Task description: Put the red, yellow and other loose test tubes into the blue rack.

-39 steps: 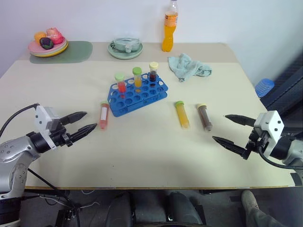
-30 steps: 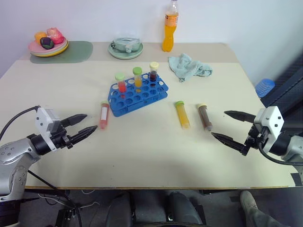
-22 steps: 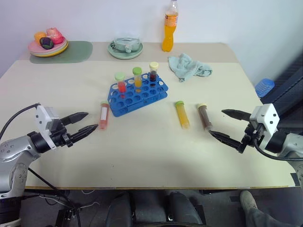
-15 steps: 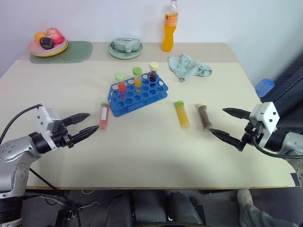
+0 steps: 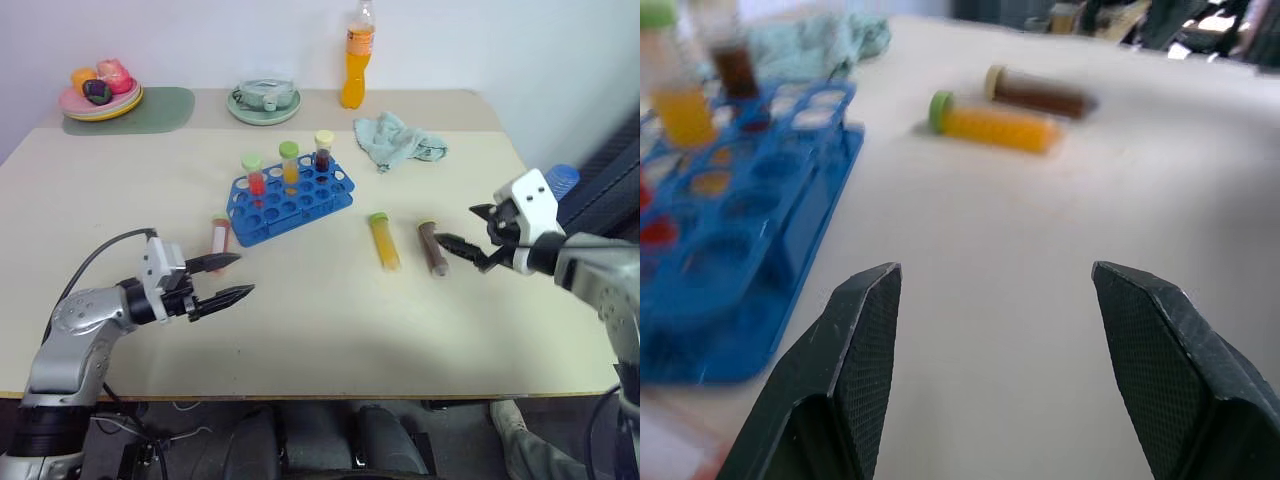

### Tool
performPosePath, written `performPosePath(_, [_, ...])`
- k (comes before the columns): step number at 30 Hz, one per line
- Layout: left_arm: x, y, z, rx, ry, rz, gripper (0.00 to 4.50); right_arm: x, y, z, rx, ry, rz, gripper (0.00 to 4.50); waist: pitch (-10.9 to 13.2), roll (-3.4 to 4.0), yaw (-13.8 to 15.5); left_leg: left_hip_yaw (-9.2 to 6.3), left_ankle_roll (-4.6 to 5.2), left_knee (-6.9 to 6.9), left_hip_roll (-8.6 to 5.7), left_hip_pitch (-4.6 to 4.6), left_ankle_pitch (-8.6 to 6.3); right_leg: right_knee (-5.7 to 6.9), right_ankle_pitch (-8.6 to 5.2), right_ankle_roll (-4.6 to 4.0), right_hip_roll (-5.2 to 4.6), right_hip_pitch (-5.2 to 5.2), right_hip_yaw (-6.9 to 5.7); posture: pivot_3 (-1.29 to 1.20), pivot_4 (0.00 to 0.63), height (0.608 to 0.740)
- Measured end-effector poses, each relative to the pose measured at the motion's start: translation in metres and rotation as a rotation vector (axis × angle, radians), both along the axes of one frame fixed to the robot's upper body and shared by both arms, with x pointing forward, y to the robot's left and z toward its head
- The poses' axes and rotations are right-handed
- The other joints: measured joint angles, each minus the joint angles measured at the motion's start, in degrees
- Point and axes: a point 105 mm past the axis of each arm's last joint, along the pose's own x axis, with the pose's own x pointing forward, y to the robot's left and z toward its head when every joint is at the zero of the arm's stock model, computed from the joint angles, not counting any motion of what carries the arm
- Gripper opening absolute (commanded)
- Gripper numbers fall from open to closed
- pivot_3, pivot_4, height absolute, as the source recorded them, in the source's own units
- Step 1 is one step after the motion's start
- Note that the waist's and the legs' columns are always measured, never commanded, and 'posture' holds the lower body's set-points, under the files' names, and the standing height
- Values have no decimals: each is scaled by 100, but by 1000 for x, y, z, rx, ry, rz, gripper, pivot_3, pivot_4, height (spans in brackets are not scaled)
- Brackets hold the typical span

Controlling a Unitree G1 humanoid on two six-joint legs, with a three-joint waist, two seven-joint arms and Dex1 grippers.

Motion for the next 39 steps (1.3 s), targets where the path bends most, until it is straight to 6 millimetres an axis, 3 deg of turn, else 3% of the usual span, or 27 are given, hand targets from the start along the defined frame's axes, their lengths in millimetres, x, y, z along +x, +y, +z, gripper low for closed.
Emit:
performPosePath(6, [3, -11, 2, -5, -17, -44, 3081, 15, 4, -3, 37, 241, -63, 4500, -3, 5, 8, 11, -29, 29, -8, -105, 19, 32, 0, 2, 5, -111, 3, 0, 150, 740])
performPosePath(17, [-5, -12, -12, 0, 28, -51, 3081, 41, 25, -17, 133, 437, -101, 4500, -2, 7, -19, 40, -28, 50, 1, -112, 18, 63, 0, 3, 18, -135, 24, 0, 150, 740])
performPosePath(26, [-13, -6, -22, 3, 69, -33, 3081, 66, 33, -45, 82, 492, -128, 4500, -1, 9, -22, 69, -24, 65, 5, -115, 16, 69, 1, 3, 19, -138, 26, 0, 150, 740])
performPosePath(30, [-14, -4, -22, 3, 66, -24, 3135, 76, 27, -49, 25, 465, -134, 3245, -2, 8, -27, 68, -20, 80, 6, -115, 13, 73, 1, 4, 19, -132, 26, 0, 150, 740])
performPosePath(35, [-18, -2, -23, 5, 65, -6, 3135, 81, 24, -52, -47, 433, -102, 861, -4, 8, -68, 68, -20, 85, 8, -114, 13, 80, 1, 4, 19, -132, 26, 0, 150, 740])
performPosePath(39, [-19, -2, -23, 5, 64, -1, 3135, 83, 30, -52, -97, 400, -31, 814, -5, 8, -131, 65, -20, 85, 9, -114, 13, 83, 1, 4, 20, -132, 24, 0, 150, 740])
